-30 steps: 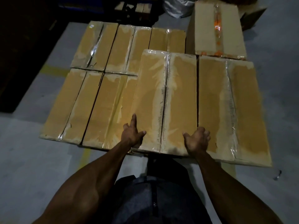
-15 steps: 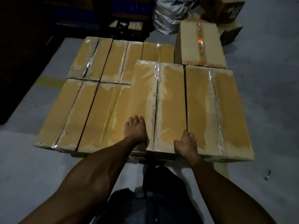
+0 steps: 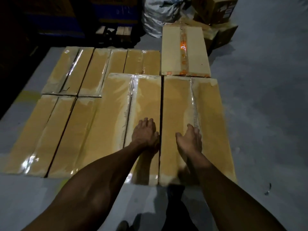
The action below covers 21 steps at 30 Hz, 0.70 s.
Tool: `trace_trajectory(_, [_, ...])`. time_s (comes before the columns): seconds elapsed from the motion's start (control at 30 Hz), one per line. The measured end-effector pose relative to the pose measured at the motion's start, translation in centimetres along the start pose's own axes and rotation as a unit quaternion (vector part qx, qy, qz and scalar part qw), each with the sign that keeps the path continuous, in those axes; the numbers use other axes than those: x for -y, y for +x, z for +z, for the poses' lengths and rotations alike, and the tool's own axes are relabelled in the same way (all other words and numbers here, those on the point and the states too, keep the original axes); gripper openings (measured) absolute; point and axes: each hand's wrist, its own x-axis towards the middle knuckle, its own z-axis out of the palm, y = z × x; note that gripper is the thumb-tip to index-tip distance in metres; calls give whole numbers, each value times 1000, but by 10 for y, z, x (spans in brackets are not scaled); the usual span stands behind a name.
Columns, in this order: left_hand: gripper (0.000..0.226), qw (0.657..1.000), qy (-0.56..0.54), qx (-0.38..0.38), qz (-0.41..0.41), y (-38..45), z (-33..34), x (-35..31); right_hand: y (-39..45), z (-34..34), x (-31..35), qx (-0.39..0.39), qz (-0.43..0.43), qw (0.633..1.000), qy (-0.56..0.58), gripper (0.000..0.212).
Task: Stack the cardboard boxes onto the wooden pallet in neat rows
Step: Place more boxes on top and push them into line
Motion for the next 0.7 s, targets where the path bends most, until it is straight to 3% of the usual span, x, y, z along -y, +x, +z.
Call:
trace_trajectory(0.23, [73, 997, -11, -65, -35, 131, -5, -59, 169, -36, -19, -81, -13, 996, -43, 84])
trace_trajectory(0.37, [77, 996, 18, -58, -63, 174, 0, -65, 239, -43, -27, -85, 7, 995, -55, 96])
trace_trajectory(0.7, [74, 989, 51, -130, -50, 194, 24, -63, 295, -43, -34, -107, 53, 993, -24, 111])
